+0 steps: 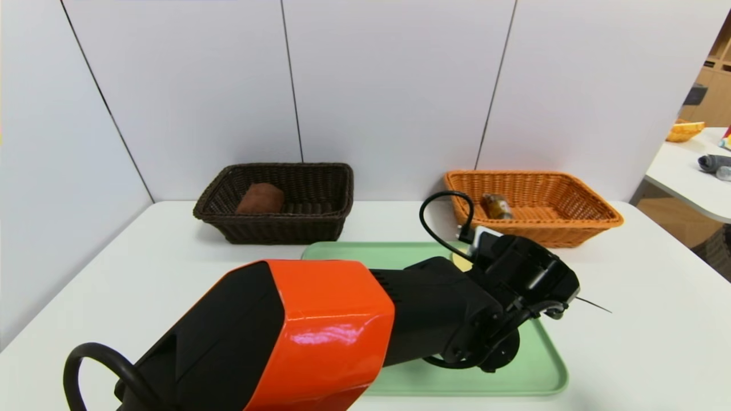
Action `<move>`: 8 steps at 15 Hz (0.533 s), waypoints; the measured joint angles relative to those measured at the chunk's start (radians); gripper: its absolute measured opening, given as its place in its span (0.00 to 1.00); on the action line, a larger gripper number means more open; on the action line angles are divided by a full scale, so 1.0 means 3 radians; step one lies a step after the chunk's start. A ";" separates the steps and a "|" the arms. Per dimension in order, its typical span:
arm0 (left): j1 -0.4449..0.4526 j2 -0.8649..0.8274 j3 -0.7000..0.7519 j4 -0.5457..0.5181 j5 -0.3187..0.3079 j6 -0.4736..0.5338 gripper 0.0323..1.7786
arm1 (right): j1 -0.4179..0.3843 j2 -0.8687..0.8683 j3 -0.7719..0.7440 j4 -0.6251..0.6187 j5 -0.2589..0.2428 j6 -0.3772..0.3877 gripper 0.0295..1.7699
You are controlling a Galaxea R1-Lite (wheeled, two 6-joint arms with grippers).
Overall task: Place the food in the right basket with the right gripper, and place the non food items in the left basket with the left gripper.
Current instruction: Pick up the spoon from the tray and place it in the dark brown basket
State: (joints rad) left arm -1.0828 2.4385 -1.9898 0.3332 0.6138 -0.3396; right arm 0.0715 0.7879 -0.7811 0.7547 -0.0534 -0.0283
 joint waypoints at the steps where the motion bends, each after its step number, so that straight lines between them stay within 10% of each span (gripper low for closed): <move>1: -0.0006 0.0002 0.0000 -0.0022 -0.0001 0.0014 0.95 | 0.0000 0.0002 0.0006 0.0001 0.0004 -0.0003 0.96; 8: -0.0018 0.0015 0.0001 -0.0087 -0.0004 0.0060 0.95 | 0.0001 0.0030 0.0011 -0.0003 0.0005 -0.0008 0.96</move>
State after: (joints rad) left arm -1.0881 2.4430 -1.9896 0.3072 0.6128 -0.3217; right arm 0.0717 0.7970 -0.7779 0.7538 -0.0519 -0.0306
